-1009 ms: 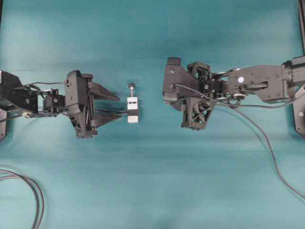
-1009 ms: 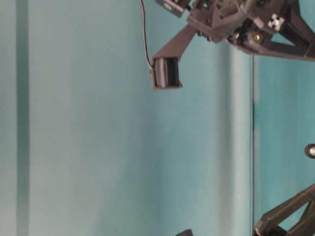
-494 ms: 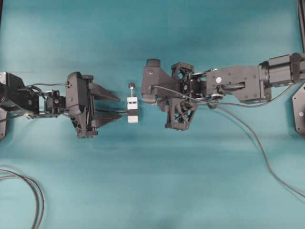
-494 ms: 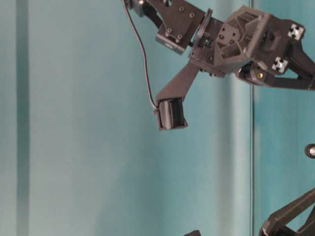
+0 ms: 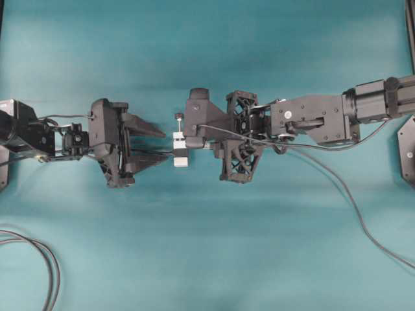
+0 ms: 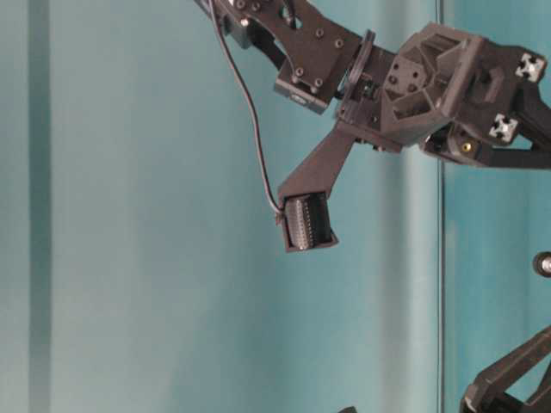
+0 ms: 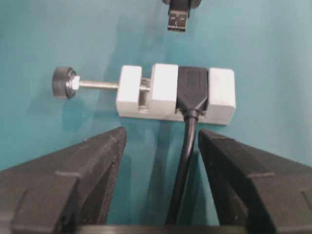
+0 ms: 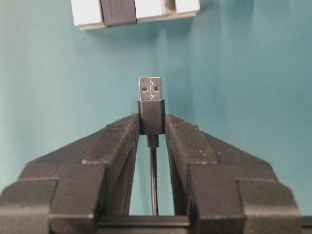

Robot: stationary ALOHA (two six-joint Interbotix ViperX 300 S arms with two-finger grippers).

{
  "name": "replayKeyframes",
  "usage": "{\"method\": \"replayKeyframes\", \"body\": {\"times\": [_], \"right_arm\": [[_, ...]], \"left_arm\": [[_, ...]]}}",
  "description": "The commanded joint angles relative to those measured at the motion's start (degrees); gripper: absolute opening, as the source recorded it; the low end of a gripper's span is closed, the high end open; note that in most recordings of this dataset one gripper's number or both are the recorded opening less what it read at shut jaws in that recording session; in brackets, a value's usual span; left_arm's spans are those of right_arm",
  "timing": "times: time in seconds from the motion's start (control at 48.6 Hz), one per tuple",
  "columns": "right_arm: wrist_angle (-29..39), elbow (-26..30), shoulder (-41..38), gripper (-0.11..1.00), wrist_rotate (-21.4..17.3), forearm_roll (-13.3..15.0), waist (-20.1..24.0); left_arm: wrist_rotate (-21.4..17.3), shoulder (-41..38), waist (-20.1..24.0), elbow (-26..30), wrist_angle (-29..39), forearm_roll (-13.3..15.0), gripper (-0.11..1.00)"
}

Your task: Insert the USB cable into the female connector supported by the left arm.

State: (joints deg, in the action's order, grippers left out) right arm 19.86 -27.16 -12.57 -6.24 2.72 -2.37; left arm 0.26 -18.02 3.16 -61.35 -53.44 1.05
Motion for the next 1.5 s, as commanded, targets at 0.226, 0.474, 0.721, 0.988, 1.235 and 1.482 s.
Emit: {"method": "replayKeyframes", "body": {"times": [0.226,0.474,0.721,0.988,1.235,1.482], "right_arm": [[-0.1,3.3,-0.4,0.22,-0.1,0.2,0.2],[0.0,3.9,-1.3,0.22,-0.1,0.2,0.8],[-0.8,3.7,-1.5,0.22,-0.1,0.2,1.1],[-1.0,4.7,-1.5,0.22,-0.1,0.2,1.4],[0.0,6.2,-1.7,0.22,-0.1,0.2,1.4],[1.3,6.0,-2.1,0.22,-0.8,0.2,1.5]], "left_arm": [[-0.4,-1.6,0.1,0.5,-4.6,0.1,0.68],[-0.4,-1.8,0.1,0.6,-4.7,0.1,0.68],[-0.4,-1.8,0.1,1.1,-4.6,0.1,0.66],[-0.4,-1.8,0.1,2.1,-4.1,0.1,0.66],[-0.3,-1.8,0.0,1.9,-4.1,0.1,0.66],[-0.2,-1.6,-0.3,1.9,-4.0,0.1,0.66]]}}
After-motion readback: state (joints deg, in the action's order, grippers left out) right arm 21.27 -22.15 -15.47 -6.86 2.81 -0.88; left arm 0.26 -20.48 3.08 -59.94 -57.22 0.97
